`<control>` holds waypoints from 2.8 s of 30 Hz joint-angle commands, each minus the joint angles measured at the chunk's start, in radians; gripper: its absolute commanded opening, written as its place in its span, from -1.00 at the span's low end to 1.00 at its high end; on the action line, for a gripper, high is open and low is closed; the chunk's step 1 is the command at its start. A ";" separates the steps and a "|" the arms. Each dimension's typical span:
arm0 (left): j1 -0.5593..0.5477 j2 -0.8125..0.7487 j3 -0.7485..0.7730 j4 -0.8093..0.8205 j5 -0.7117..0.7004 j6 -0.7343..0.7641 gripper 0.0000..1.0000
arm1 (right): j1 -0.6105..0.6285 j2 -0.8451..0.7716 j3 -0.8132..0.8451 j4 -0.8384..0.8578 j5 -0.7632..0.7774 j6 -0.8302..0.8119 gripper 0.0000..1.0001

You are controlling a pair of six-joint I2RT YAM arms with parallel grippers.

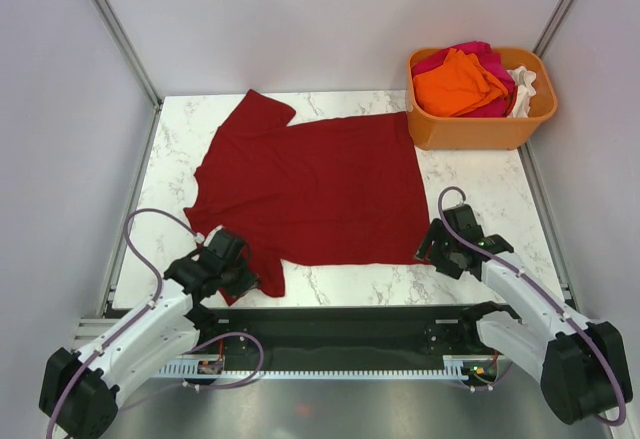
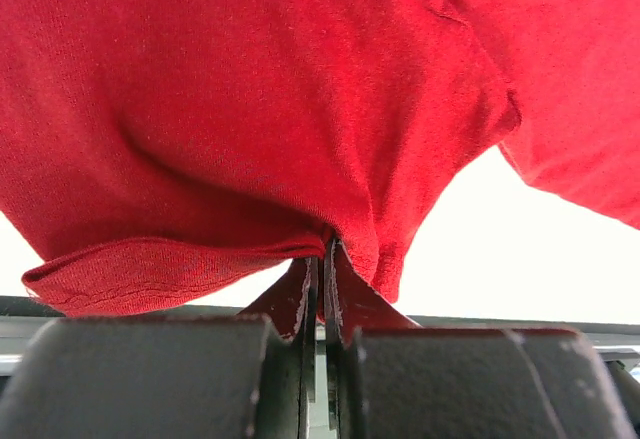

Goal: Fold and stack the t-shirts
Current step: Flatten the tshirt out, then fold the tshirt

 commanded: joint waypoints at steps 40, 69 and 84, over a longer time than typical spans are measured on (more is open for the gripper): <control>-0.005 0.042 0.627 -0.542 -0.035 0.273 -0.95 | -0.003 -0.252 0.196 -0.192 -0.067 -0.066 -1.00; 0.076 1.059 1.430 -0.428 -0.334 0.920 -0.95 | -0.035 0.588 0.801 0.063 0.036 -0.207 -1.00; 0.175 1.363 1.682 -0.419 -0.440 1.046 -0.95 | -0.115 0.827 0.870 0.099 0.025 -0.213 -1.00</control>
